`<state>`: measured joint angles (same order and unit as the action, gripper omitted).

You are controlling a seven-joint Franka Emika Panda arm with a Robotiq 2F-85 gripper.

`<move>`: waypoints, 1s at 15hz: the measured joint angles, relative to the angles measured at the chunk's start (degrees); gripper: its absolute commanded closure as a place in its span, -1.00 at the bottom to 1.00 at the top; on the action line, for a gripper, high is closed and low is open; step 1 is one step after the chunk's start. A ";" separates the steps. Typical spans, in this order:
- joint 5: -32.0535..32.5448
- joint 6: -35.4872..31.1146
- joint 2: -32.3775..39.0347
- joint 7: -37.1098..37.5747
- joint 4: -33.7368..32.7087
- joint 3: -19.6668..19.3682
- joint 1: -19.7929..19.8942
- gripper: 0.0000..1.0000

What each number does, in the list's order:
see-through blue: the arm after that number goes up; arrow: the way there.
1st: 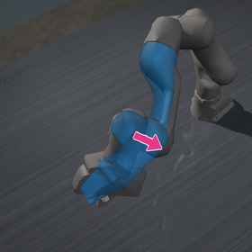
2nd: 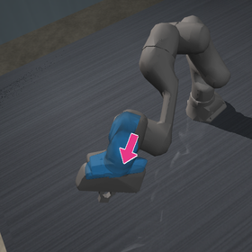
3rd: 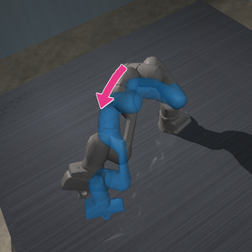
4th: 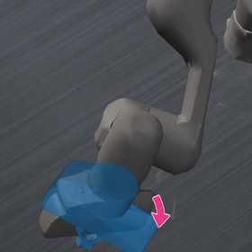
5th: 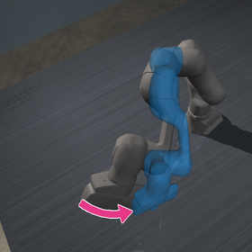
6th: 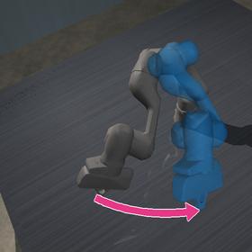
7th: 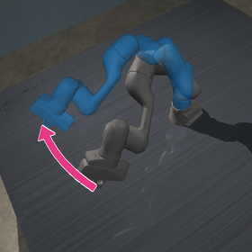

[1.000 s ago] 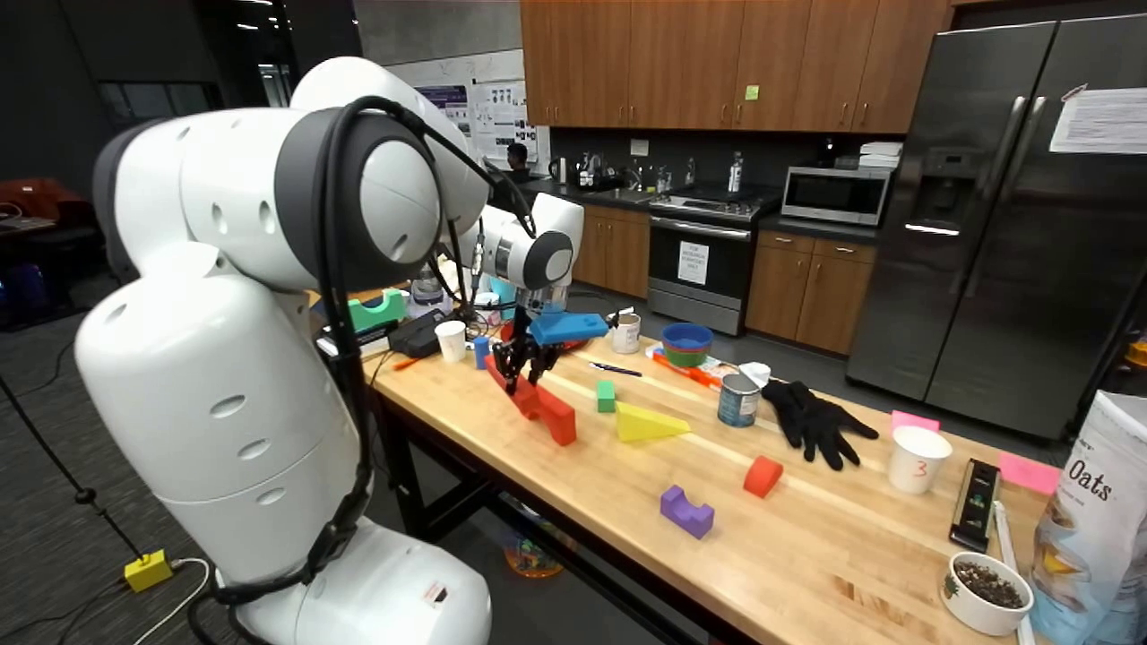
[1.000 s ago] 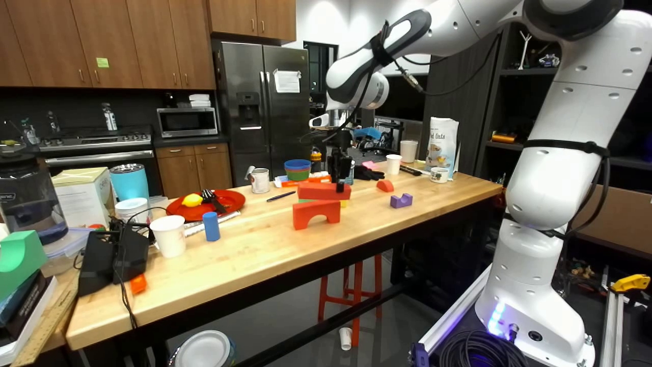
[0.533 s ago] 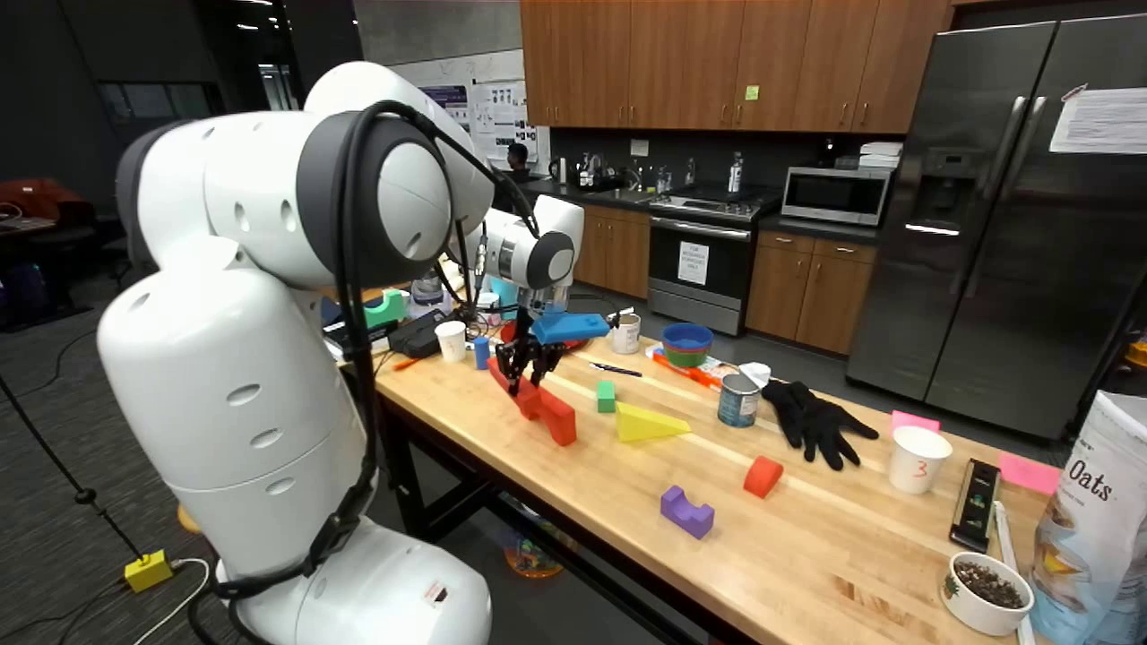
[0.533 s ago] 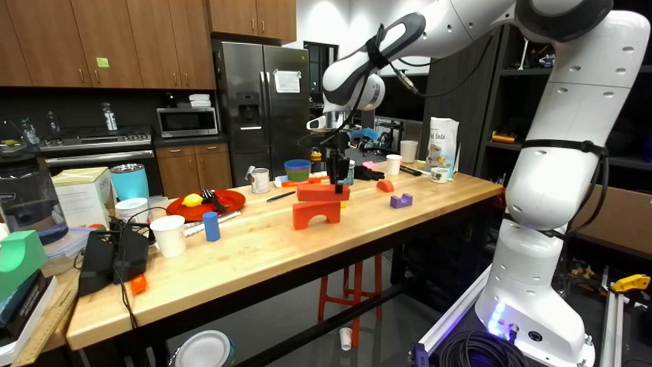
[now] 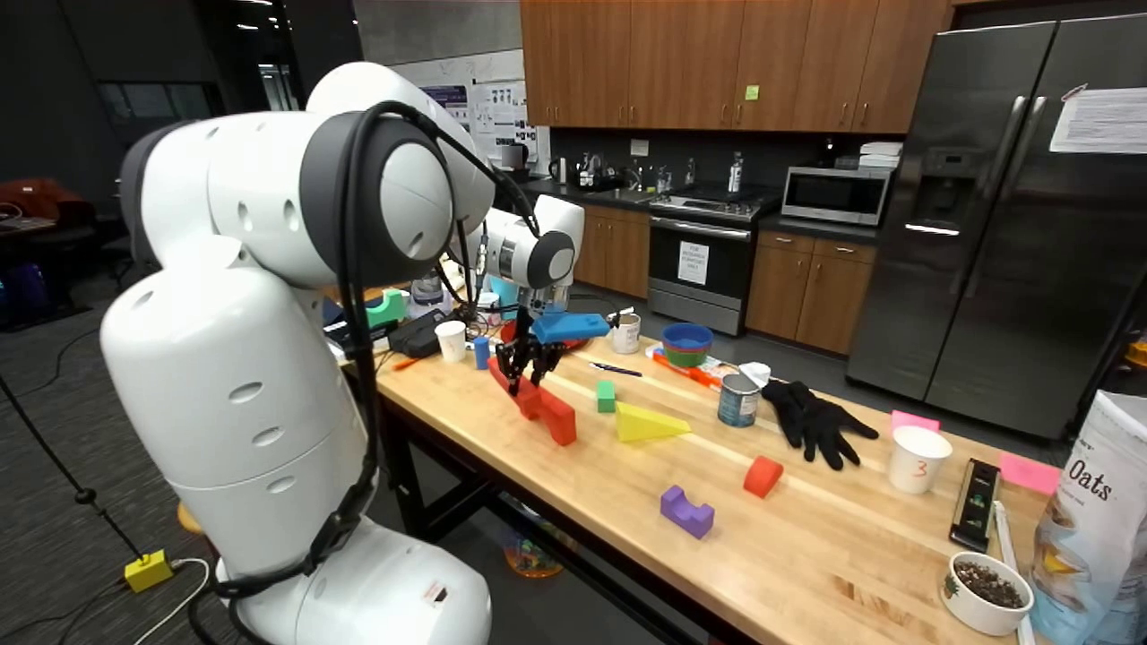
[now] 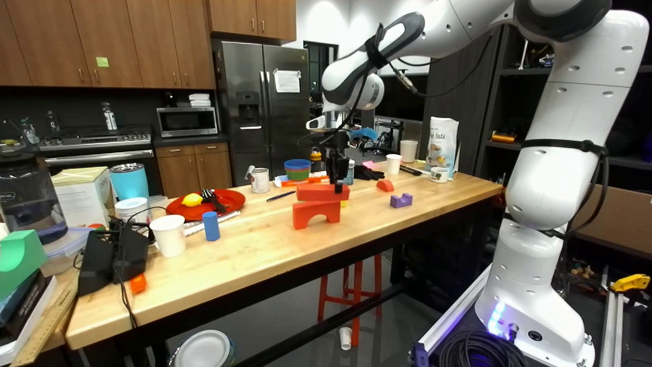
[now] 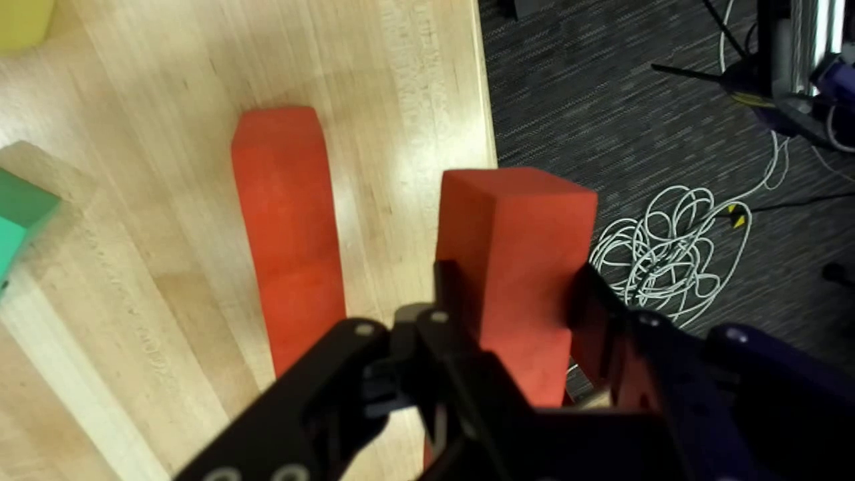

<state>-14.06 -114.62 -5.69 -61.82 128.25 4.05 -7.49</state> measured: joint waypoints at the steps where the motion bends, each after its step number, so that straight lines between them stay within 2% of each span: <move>1: 0.00 0.00 0.02 0.01 -0.01 0.00 0.00 0.64; 9: 1.07 -1.86 0.78 -0.07 -0.38 -0.31 1.07 0.64; 15: 3.86 -2.20 3.80 -0.97 -3.63 -0.34 1.34 0.64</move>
<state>-10.21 -116.83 -1.89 -62.79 124.62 3.71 -6.14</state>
